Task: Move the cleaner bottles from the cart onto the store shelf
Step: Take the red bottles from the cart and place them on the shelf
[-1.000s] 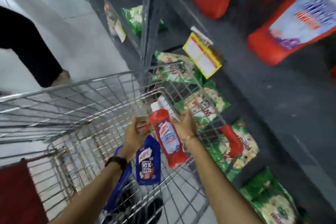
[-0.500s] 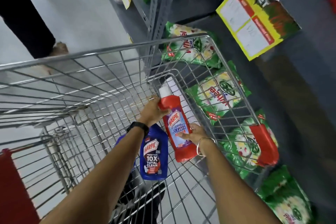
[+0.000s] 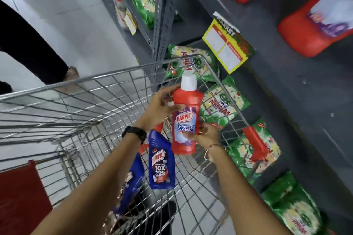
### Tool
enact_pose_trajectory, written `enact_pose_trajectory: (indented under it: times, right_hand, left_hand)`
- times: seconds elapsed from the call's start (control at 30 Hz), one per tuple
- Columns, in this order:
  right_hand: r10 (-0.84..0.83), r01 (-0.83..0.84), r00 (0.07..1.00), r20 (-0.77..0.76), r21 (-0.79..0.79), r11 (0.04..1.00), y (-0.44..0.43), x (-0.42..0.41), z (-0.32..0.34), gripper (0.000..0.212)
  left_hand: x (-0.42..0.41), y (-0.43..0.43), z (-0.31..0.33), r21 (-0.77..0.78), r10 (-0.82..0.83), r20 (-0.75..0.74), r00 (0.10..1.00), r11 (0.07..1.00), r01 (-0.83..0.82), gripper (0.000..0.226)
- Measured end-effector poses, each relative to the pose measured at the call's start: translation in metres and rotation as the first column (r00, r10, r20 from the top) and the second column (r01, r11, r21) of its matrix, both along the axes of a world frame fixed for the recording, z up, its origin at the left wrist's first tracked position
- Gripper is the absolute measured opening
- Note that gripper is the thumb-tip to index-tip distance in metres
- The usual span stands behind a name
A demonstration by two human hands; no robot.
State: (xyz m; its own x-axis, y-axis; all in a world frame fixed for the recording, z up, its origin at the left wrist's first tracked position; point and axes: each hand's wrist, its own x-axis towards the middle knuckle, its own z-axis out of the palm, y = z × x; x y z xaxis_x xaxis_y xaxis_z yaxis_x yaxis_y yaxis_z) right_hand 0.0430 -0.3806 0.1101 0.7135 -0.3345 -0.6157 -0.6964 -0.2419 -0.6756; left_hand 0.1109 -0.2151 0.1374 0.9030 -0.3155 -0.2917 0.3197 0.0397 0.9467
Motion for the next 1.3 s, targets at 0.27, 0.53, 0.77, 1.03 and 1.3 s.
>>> enact_pose_trajectory:
  times: [0.27, 0.53, 0.77, 1.03, 1.3]
  right_hand:
    - [-0.050, 0.065, 0.903, 0.428, -0.020, 0.998, 0.013, -0.017, 0.124, 0.045]
    - [-0.144, 0.274, 0.568, 0.810, -0.021, 0.961, -0.030, -0.043, 0.269, 0.046]
    - [-0.248, 0.518, 0.415, 0.875, -0.004, 0.855, -0.116, -0.048, 0.310, 0.045]
    - [-0.220, 0.579, 0.503, 0.836, -0.136, 0.804, -0.166, -0.050, 0.289, 0.045]
    - [-0.256, 0.589, 0.517, 0.817, -0.122, 0.799, -0.170, -0.057, 0.268, 0.045]
  left_hand:
    - [-0.009, 0.003, 0.143, -0.129, 0.002, 0.294, 0.956, 0.991, 0.038, 0.077]
    - [-0.026, -0.058, 0.304, -0.110, -0.123, 0.602, 0.789, 0.966, 0.235, 0.040]
    - [-0.030, -0.160, 0.345, -0.114, -0.233, 0.651, 0.722, 0.911, 0.397, 0.040]
    - [-0.017, -0.217, 0.323, -0.012, -0.354, 0.580, 0.734, 0.897, 0.442, 0.033]
    - [-0.022, -0.233, 0.309, -0.063, -0.364, 0.528, 0.767, 0.884, 0.463, 0.047]
